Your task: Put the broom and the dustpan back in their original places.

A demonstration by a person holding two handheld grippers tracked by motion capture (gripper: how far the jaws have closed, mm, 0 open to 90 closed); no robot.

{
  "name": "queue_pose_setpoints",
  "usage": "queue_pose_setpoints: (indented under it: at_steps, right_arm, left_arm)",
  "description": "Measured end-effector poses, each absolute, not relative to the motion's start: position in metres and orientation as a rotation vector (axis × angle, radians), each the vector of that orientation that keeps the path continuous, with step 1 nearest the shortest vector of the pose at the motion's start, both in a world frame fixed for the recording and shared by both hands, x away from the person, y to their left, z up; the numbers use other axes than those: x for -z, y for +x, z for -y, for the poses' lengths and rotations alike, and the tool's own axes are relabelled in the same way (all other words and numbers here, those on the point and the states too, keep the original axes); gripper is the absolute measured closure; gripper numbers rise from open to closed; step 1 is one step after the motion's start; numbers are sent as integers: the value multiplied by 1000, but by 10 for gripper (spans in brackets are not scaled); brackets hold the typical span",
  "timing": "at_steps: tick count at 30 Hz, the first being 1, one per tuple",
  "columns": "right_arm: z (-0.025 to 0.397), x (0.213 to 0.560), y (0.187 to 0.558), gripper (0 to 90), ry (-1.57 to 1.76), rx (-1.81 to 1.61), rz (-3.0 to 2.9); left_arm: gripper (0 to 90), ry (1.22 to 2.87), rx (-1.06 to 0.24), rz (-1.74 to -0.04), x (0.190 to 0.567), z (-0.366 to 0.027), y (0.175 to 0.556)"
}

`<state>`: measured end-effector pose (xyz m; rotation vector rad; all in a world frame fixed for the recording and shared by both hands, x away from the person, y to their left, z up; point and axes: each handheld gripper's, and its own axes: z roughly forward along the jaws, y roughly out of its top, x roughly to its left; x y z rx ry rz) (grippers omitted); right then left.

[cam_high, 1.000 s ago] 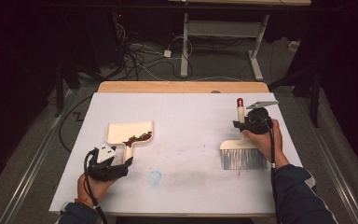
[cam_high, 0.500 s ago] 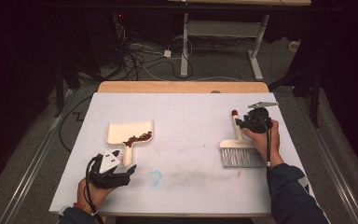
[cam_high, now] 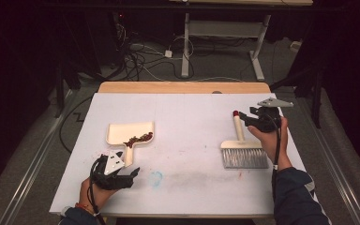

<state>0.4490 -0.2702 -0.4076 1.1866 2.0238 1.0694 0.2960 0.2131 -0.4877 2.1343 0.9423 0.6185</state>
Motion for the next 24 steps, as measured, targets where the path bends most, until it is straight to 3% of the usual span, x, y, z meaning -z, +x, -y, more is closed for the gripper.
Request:
queue_pose_setpoints:
  at_steps: [9, 14, 24]
  right_arm:
    - [264, 399, 438, 357, 1156, -1121, -2016]
    - [262, 394, 434, 230, 1129, -1167, -1999]
    - [253, 392, 429, 167, 1119, -1170, -2004]
  left_arm:
    - [170, 2112, -620, -904, 485, -211, 293]
    - [170, 2108, -631, -898, 485, -210, 293]
    - [170, 2128, -616, -880, 486, -207, 294]
